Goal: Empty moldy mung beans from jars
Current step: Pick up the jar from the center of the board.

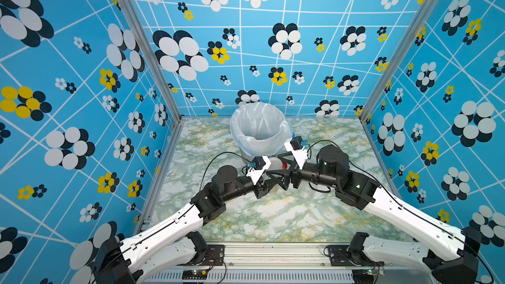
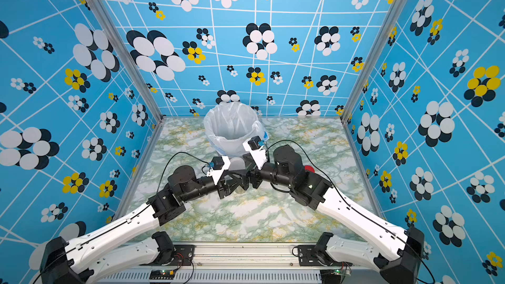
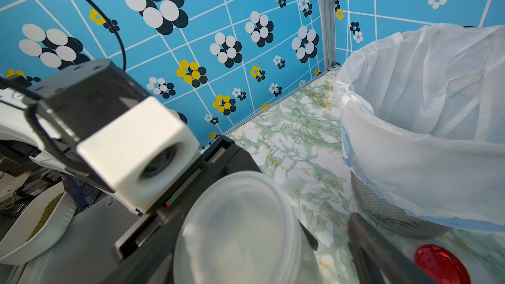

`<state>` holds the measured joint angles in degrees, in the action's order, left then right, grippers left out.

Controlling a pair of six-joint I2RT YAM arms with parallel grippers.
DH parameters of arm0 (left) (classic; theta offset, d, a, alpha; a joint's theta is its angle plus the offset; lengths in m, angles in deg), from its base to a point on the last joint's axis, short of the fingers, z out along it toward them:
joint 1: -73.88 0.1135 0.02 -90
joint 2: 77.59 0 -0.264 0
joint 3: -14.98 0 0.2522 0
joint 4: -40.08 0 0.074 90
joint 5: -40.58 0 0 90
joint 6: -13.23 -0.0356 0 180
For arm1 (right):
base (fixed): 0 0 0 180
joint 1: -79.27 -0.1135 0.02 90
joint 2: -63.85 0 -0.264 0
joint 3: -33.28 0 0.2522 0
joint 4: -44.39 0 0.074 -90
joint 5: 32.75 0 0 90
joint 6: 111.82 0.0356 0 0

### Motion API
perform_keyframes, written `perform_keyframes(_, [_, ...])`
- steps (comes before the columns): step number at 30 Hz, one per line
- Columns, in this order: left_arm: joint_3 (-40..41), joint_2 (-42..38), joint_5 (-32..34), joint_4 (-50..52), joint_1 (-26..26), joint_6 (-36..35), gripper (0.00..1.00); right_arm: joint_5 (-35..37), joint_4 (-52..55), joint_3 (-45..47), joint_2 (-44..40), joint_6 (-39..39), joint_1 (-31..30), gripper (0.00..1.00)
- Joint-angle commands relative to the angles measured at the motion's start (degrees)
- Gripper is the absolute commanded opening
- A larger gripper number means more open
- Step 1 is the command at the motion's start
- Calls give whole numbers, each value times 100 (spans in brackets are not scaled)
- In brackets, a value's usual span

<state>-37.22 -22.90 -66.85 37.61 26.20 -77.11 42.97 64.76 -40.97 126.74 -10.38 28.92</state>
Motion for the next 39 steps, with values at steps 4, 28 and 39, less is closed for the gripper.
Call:
perform_keyframes(4, [-234,88,-46,-109,-46,-148,54,305,-181,-51,207,149,-34,71])
perform_keyframes(28, [32,462,308,-798,52,-1,81,833,-529,-183,-476,544,-6,45])
perform_keyframes(39, [249,836,-120,-1708,444,500,79,1090,-692,-21,-1047,971,106,45])
